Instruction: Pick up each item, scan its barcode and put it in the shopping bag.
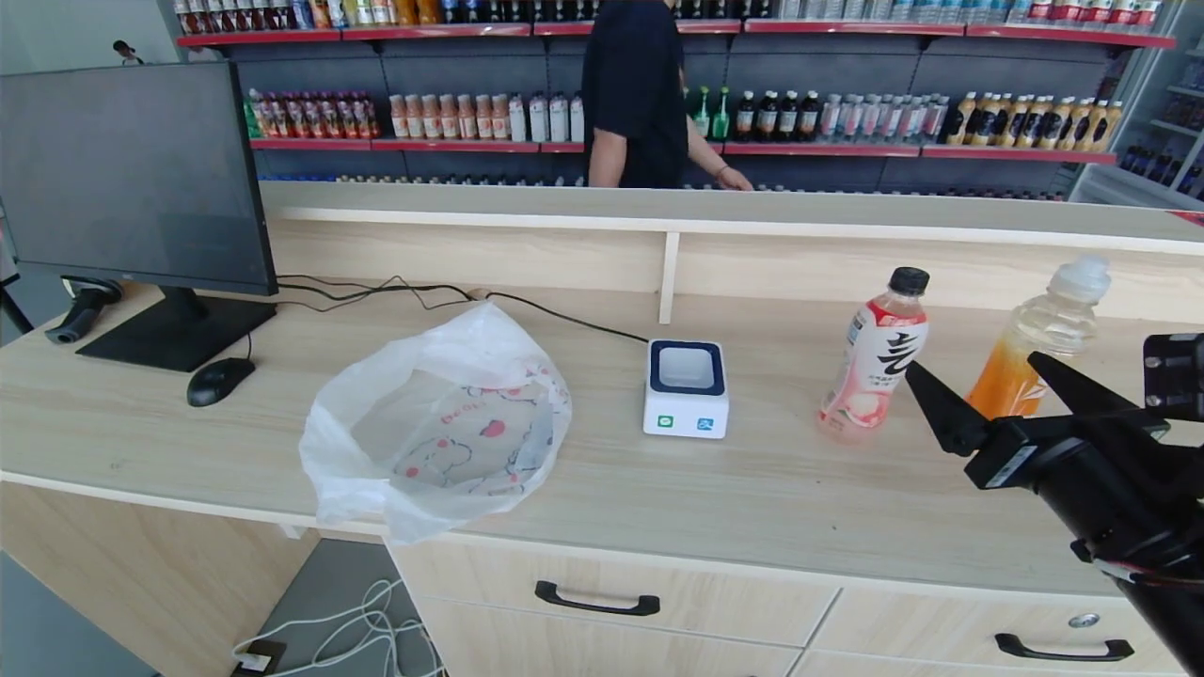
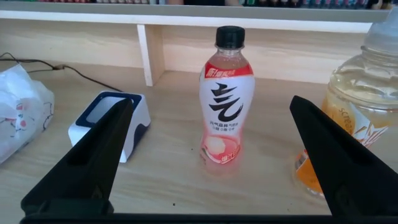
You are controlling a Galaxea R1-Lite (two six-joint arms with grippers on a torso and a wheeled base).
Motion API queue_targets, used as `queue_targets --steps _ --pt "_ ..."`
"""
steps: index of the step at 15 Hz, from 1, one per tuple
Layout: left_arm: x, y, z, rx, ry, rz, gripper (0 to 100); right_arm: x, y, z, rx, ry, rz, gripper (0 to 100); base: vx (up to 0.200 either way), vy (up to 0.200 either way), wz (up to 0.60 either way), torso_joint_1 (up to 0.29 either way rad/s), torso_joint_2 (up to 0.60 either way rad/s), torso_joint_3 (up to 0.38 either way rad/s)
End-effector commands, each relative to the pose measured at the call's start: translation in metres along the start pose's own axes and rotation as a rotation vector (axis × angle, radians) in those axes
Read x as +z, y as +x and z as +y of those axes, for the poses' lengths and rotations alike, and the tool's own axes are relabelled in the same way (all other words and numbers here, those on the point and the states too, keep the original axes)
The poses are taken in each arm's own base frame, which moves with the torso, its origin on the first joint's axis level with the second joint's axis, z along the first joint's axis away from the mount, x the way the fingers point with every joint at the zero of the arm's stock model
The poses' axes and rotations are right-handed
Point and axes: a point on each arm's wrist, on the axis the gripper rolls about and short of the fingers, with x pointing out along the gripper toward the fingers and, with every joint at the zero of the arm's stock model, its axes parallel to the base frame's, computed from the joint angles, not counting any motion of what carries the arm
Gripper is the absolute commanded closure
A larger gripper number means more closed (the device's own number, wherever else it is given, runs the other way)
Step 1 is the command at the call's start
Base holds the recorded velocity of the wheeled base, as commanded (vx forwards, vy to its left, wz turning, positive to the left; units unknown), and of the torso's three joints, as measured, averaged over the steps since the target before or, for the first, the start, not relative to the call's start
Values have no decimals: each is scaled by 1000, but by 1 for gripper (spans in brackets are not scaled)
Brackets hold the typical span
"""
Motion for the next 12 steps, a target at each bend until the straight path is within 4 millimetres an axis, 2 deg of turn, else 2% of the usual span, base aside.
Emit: queue_targets --steps 1,5,8,12 --pt "0 0 0 1 -1 -1 0 -7 8 4 1 -13 24 0 0 0 0 0 0 0" --pt "0 0 0 1 1 -1 0 -29 37 -4 -68 -38 89 0 0 0 0 0 0 0" --pt "0 0 0 1 1 -1 0 -31 54 -3 -75 -35 72 0 0 0 0 0 0 0" --pt "0 0 0 -1 38 -1 0 -40 65 -1 -80 -36 87 0 0 0 0 0 0 0"
